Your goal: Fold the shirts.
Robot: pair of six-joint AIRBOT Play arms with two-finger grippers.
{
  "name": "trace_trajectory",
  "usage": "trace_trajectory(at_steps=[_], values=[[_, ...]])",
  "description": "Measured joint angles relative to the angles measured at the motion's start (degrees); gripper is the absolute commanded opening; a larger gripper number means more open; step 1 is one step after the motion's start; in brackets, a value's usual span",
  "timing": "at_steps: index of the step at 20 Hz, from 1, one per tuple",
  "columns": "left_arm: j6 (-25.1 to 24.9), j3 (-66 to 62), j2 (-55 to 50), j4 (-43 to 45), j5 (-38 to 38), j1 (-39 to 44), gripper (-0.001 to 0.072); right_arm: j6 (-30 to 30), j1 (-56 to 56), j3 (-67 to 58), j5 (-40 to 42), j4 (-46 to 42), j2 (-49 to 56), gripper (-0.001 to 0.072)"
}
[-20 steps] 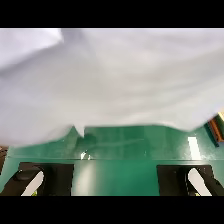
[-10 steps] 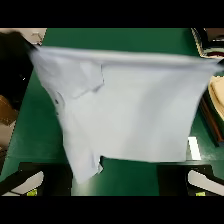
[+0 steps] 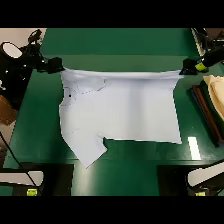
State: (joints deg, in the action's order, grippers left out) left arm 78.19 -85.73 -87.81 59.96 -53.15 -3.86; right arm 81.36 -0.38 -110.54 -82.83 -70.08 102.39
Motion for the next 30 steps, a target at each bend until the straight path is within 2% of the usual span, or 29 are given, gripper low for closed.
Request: trace_trajectory(at_steps=[3,7,12,13,14,15,19,22,26,30], values=[[-0.66,-0.44,-1.05,-0.11,0.96,0.00,0.0030,-0.46,0.35,-3.34,0.61,-0.22,1.70,0.0013],[-0.72,0.79,-1.46,2.60,-7.65,0.04,0.0029,-1.14,0.50,-2.71,-1.57,-0.63,1.05,0.0013],[-0.66,7.02,-1.62,5.57,-12.98,0.09,0.0032,-1.40,0.59,11.28,-0.20,-0.66,-4.26,0.0016],[-0.61,8.09,-1.62,5.73,-13.09,0.09,0.0038,-1.42,0.59,14.45,0.68,-0.63,-5.46,0.0070],[-0.55,8.81,-1.62,5.99,-13.31,0.09,0.0280,-1.42,0.59,17.62,1.53,-0.55,-6.75,0.0334],[-0.52,9.33,-1.57,6.16,-13.29,0.07,0.0497,-1.46,0.59,20.13,2.23,-0.48,-7.74,0.0467],[0.59,10.47,0.57,6.86,-13.79,0.04,0.0500,-1.53,0.46,25.94,2.73,-0.17,-11.02,0.0462],[2.25,13.81,6.36,10.47,-15.50,0.09,0.0500,-1.53,-0.35,29.51,0.94,-0.20,-15.78,0.0462],[4.39,28.09,18.73,13.53,-17.68,0.07,0.0500,-1.53,-1.25,38.23,-0.35,-0.02,-25.24,0.0461],[6.97,45.33,32.37,11.80,-19.41,0.07,0.0500,-1.53,-1.62,46.10,1.18,0.04,-33.75,0.0461]])
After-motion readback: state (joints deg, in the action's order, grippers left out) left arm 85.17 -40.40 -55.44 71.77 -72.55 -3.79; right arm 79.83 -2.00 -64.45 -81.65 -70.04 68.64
